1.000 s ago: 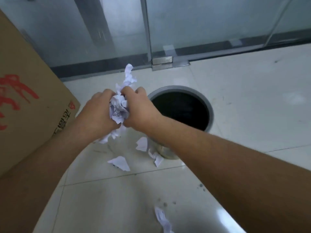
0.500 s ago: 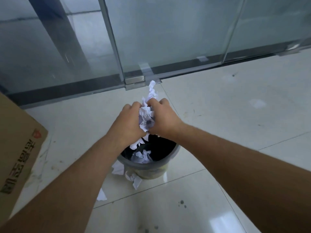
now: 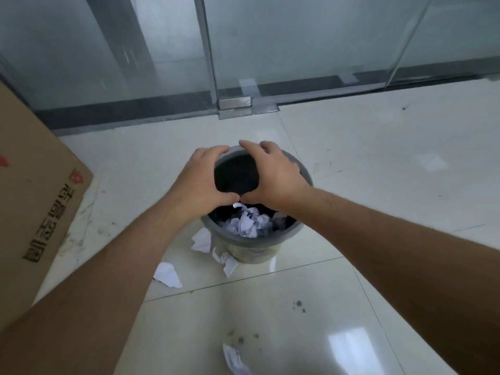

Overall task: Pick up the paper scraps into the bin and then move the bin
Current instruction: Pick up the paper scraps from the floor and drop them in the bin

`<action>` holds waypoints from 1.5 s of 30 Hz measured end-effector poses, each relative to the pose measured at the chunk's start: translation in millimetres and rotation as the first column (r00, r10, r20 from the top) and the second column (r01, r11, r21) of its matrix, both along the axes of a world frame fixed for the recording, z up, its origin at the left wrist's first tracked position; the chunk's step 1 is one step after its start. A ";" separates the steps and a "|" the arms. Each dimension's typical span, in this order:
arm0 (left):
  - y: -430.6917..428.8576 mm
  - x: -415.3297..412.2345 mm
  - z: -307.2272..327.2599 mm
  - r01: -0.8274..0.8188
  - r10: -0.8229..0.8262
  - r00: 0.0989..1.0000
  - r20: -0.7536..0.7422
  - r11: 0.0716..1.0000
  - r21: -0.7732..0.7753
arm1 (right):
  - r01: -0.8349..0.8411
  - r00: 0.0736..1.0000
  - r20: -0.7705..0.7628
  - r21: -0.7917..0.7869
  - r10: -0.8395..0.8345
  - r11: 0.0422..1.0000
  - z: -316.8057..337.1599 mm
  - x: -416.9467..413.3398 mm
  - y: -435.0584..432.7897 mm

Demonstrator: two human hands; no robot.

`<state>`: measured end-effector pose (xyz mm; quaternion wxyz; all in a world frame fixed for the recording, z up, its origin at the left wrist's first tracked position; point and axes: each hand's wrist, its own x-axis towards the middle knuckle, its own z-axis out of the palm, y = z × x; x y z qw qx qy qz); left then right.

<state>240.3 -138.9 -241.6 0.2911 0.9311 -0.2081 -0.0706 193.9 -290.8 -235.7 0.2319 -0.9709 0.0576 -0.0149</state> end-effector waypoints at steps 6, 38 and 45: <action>105.1 12.9 -51.0 -0.403 0.388 0.910 -0.150 0.911 -0.091 | -0.370 0.908 0.272 0.166 0.318 0.914 -20.7 -37.6 102.4; 113.6 13.5 -260.8 0.392 -0.289 0.919 -0.268 0.608 0.691 | -0.095 0.872 -0.484 -0.024 0.071 0.995 -290.7 -20.8 119.4; 148.4 -8.6 -237.0 0.009 0.144 0.974 -0.176 0.749 0.663 | -0.071 0.868 -0.493 0.003 0.063 0.997 -290.3 -13.0 126.5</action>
